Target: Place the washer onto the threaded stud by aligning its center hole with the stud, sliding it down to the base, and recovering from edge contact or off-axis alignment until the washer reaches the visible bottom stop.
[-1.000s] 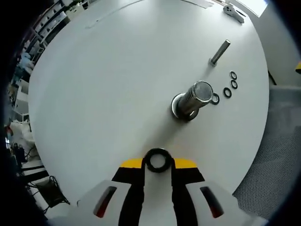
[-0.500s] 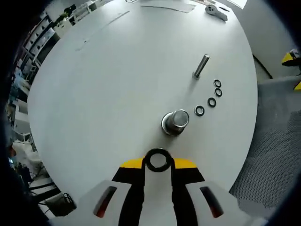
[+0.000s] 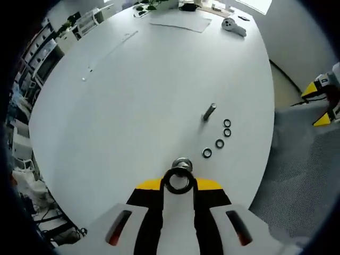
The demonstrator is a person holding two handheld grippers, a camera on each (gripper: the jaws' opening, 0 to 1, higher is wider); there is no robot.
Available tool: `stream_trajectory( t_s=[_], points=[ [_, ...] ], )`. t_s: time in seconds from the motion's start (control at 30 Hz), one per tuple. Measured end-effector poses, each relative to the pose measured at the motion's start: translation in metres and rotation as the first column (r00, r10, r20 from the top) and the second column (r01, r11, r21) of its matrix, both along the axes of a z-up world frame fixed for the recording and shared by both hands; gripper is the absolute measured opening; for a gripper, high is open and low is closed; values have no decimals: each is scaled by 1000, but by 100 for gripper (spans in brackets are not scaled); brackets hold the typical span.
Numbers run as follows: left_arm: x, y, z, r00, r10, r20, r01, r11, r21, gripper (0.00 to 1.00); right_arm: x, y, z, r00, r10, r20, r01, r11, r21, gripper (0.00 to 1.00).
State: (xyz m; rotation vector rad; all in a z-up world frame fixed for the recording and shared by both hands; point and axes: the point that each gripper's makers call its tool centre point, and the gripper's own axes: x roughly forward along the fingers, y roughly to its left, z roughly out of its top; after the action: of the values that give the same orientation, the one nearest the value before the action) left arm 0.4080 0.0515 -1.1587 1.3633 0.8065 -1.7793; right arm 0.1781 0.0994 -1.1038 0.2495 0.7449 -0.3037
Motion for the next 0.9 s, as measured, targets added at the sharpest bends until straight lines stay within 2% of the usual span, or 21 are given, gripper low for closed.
stream_trajectory(
  t_s=[0.13,0.23,0.6,0.9],
  points=[
    [0,-2,-8,1000,-22,13,22,1000,12,19,0,0,1,1000,-1,1,1,1000,1,36],
    [-6,-3,-8,999,-33,20,32,999,16,19,-1,0,0,1000,-1,2,1,1000,1,36],
    [-6,-6,-14,999,-38,34,37,999,33,19,-1,0,1,1000,0,3,0,1000,1,36],
    [-5,-8,-32,998,-45,51,42,997,64,19,0,0,0,1000,0,1,0,1000,0,36]
  ],
)
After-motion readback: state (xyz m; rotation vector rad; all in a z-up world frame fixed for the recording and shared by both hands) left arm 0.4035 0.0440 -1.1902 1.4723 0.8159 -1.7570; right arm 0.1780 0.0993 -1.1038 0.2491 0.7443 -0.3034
